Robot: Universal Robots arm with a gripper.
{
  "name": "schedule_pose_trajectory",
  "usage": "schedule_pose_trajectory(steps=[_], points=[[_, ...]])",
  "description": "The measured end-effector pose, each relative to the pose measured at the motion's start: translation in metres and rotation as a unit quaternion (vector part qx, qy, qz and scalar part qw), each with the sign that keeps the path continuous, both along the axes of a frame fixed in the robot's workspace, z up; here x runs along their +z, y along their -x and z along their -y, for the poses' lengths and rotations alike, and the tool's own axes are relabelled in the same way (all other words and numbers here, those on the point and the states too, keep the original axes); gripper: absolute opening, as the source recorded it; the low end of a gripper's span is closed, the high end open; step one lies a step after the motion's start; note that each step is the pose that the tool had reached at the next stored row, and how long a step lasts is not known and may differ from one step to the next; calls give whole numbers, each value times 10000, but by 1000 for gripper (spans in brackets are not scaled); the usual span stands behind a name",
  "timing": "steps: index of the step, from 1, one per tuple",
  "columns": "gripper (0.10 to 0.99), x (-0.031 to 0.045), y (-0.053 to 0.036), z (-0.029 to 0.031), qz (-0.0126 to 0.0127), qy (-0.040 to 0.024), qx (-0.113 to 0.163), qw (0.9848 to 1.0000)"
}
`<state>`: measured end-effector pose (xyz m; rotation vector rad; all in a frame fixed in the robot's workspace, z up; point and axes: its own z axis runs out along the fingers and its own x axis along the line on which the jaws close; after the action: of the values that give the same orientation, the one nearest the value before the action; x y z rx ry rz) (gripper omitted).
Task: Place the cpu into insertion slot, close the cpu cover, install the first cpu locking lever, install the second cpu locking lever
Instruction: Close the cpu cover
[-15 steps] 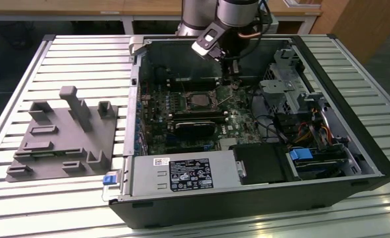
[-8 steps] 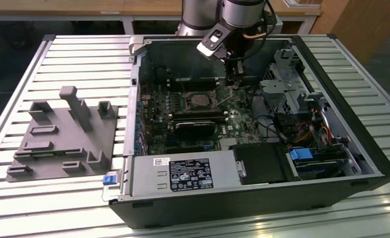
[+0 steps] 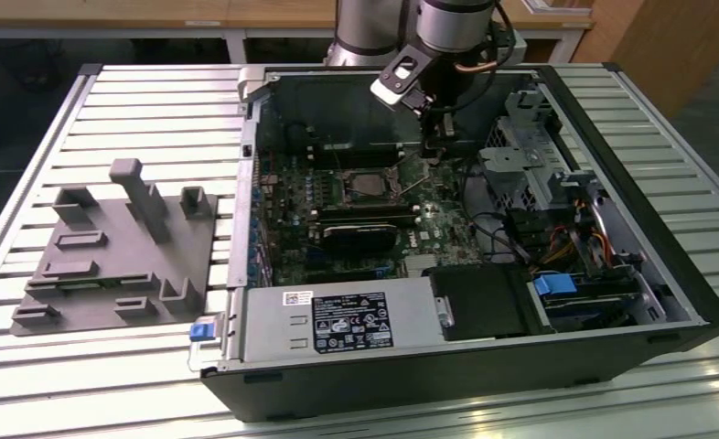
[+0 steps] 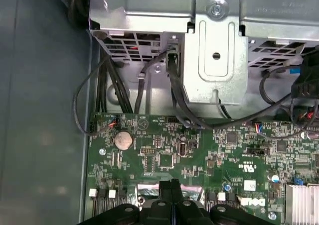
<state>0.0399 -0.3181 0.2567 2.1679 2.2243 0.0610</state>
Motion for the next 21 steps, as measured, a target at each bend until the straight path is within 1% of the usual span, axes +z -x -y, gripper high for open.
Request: schedule_pose_trajectory(steps=[9, 14, 21], points=[[106, -23, -91, -28, -3, 2, -3, 10000], [106, -37, -144, -30, -7, 2, -28, 10000], [106, -63, -193, -30, -12, 2, -51, 10000]])
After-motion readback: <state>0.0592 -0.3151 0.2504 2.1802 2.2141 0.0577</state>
